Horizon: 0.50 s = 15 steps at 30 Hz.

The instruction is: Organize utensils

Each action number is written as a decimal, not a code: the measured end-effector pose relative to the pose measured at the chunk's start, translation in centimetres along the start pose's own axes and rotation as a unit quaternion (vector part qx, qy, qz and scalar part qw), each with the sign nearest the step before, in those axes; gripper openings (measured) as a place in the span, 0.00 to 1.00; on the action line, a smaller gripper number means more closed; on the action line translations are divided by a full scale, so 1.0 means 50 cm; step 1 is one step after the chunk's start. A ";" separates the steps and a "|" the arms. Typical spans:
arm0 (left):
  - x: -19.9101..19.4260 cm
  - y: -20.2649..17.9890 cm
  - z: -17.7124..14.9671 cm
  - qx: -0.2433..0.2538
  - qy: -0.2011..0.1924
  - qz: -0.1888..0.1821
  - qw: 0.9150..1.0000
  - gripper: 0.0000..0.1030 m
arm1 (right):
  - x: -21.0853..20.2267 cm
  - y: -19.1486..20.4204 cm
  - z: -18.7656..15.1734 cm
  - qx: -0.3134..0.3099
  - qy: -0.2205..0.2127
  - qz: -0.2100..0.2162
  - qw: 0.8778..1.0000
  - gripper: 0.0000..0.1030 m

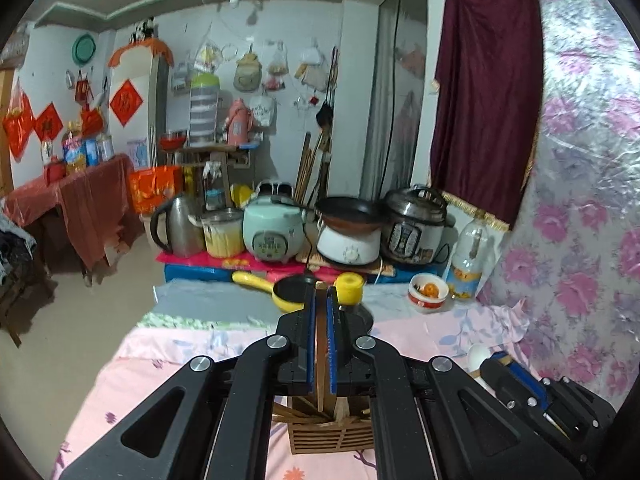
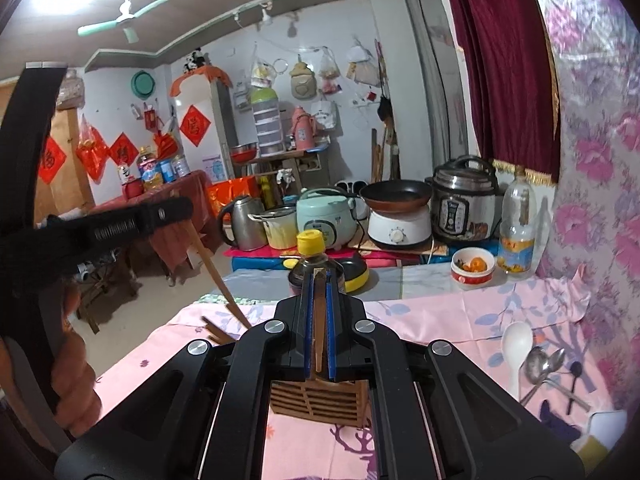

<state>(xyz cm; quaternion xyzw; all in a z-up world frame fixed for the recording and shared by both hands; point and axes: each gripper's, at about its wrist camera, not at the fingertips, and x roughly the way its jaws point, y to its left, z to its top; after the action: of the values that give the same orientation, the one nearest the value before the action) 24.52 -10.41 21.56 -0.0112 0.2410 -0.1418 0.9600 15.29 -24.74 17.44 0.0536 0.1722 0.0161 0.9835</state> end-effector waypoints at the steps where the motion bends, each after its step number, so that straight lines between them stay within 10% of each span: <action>1: 0.017 0.006 -0.010 -0.004 0.007 -0.001 1.000 0.05 | 0.016 -0.002 -0.009 0.001 0.004 -0.004 1.000 0.06; 6: 0.094 0.029 -0.080 -0.026 0.069 -0.021 0.997 0.08 | 0.095 -0.013 -0.065 0.004 0.046 -0.011 0.999 0.08; 8: 0.103 0.044 -0.103 -0.038 0.086 -0.025 0.995 0.58 | 0.100 -0.021 -0.086 0.009 0.038 -0.012 0.999 0.19; 10: 0.088 0.062 -0.124 -0.059 0.068 -0.009 0.996 0.81 | 0.100 -0.019 -0.082 -0.008 0.052 -0.025 0.998 0.32; 15: 0.046 0.092 -0.145 -0.068 0.048 0.011 0.996 0.87 | 0.047 -0.029 -0.060 -0.002 0.002 -0.041 0.999 0.49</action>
<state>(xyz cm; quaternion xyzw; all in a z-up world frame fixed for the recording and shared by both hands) 24.33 -6.31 13.69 -0.0668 0.2962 -0.1154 0.9458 16.49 -25.77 13.66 0.0441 0.1764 -0.0238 0.9830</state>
